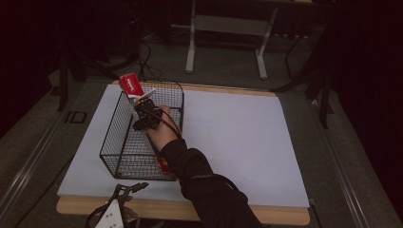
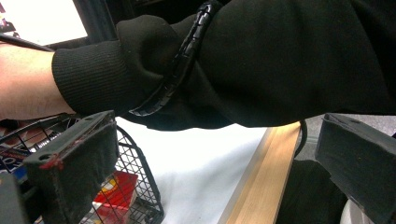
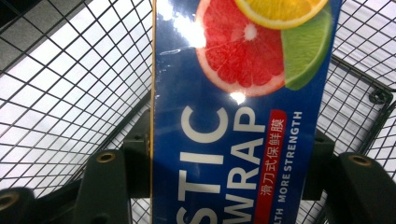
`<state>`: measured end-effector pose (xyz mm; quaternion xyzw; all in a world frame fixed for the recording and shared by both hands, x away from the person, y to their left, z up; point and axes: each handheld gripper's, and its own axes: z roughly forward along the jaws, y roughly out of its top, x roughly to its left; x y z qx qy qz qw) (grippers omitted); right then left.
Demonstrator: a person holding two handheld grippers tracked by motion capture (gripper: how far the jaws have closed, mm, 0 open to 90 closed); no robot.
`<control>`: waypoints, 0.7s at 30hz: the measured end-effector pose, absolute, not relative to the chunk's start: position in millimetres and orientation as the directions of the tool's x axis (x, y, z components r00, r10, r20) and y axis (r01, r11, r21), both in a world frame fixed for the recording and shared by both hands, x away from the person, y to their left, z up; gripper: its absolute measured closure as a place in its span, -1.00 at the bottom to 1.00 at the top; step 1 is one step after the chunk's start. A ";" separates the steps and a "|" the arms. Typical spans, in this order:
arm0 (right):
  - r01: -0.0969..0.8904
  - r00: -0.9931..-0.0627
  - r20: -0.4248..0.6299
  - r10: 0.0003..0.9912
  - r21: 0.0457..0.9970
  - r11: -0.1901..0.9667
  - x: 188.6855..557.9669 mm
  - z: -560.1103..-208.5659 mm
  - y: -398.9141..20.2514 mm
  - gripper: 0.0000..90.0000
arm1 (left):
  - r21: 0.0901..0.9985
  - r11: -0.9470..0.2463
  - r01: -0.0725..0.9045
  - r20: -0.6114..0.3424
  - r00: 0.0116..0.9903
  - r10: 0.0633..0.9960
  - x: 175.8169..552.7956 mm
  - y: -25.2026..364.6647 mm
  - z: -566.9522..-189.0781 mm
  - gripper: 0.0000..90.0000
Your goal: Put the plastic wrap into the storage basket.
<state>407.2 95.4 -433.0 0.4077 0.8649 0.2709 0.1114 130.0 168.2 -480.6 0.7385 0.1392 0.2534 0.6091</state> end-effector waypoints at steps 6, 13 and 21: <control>0.650 -0.646 0.051 0.762 0.560 0.513 410.5 -434.1 92.4 -0.18 | 0.970 -0.220 -0.099 0.201 0.837 0.509 129.9 167.5 -480.9 -1.00; 0.657 -0.634 0.036 0.772 0.552 0.513 411.5 -435.4 91.5 -0.17 | 0.969 -0.228 -0.096 0.203 0.837 0.509 130.6 167.3 -481.4 -1.00; 0.657 -0.632 0.037 0.774 0.555 0.510 412.5 -435.6 89.7 -0.22 | 0.969 -0.229 -0.094 0.201 0.839 0.505 130.7 166.9 -481.5 -1.00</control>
